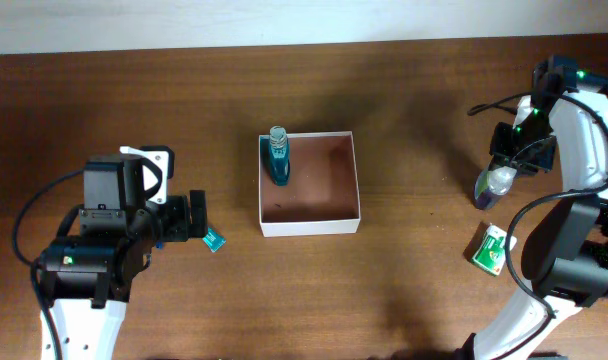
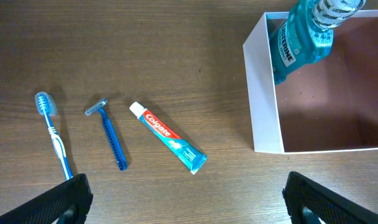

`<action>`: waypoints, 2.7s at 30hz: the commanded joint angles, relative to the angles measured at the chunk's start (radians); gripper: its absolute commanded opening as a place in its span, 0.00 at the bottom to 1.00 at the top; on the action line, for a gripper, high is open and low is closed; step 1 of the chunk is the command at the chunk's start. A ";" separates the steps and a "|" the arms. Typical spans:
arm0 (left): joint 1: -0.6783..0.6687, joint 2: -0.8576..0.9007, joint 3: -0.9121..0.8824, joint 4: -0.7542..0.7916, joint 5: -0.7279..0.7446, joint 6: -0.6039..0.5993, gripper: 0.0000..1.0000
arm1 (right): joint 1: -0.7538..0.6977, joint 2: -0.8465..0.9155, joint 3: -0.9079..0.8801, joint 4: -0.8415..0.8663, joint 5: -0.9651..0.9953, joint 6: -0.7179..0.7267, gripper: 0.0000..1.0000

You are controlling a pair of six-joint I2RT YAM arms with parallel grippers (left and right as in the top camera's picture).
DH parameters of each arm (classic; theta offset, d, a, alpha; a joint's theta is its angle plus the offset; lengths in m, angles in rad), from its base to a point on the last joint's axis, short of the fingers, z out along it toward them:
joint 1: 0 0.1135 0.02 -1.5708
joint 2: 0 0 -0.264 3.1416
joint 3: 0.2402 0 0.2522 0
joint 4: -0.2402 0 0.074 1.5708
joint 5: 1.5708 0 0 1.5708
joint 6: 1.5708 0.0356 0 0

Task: Pack container
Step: 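Release the bottle and move the right gripper to the soap pump, then grasp the clear soap pump bottle and place it in the box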

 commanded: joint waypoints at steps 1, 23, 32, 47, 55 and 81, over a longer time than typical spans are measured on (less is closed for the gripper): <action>0.000 0.000 0.012 -0.001 -0.005 -0.010 0.99 | -0.008 -0.013 -0.004 -0.005 0.001 0.000 0.23; 0.000 0.000 0.012 -0.001 -0.004 -0.010 0.99 | 0.147 -0.403 0.080 -0.116 -0.116 0.010 0.04; 0.000 0.000 0.012 0.000 -0.004 -0.010 0.99 | 0.626 -0.513 0.151 -0.068 -0.046 0.196 0.04; 0.000 0.000 0.012 -0.001 -0.004 -0.010 0.99 | 0.779 -0.154 0.172 0.183 0.036 0.217 0.04; 0.000 0.000 0.012 -0.001 -0.004 -0.010 0.99 | 0.779 -0.058 0.172 0.269 0.037 0.218 0.04; 0.000 0.000 0.012 -0.001 -0.004 -0.010 0.99 | 0.772 0.068 0.167 0.254 0.115 0.217 0.52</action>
